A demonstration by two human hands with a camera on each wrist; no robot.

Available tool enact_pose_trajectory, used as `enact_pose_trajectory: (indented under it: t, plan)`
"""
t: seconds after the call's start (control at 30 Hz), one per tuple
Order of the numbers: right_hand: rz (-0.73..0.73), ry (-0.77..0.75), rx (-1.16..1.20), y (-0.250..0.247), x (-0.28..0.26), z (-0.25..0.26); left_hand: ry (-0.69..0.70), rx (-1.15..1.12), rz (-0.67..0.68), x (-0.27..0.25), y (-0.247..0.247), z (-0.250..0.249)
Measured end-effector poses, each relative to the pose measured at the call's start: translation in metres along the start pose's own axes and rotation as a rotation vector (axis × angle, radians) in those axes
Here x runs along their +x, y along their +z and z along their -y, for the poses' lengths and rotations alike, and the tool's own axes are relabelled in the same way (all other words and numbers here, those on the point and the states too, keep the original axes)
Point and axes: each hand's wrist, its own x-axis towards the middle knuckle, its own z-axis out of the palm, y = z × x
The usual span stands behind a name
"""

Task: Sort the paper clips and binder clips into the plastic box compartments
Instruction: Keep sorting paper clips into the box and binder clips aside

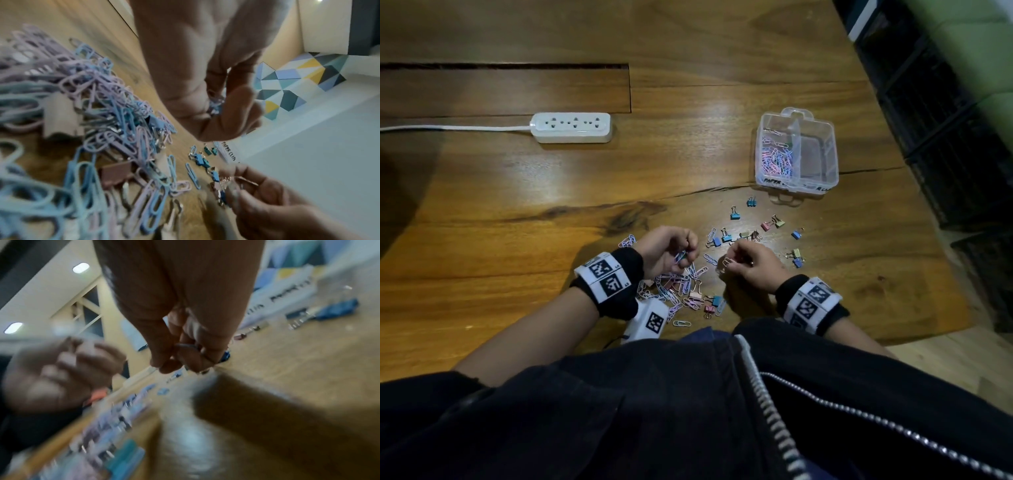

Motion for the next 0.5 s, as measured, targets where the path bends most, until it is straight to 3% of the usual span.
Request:
enact_pose_trajectory:
  t: [0.07, 0.17, 0.27, 0.37, 0.5]
  plan:
    - [0.083, 0.06, 0.272, -0.007, -0.004, -0.002, -0.028, 0.184, -0.059, -0.002, 0.001, 0.003]
    - [0.166, 0.209, 0.65, -0.012, -0.011, -0.007, 0.009, 0.923, -0.146, -0.011, 0.001, 0.013]
    - [0.227, 0.284, 0.866, -0.013, -0.013, -0.013, 0.032, 1.489, -0.095, -0.026, -0.002, 0.03]
    - [0.23, 0.275, 0.764, -0.011, -0.014, -0.01, 0.068, 1.746, -0.032, -0.03, -0.004, 0.048]
    - [0.244, 0.1, 0.177, -0.002, -0.019, -0.005, 0.129, 1.767, -0.06, -0.024, -0.007, 0.053]
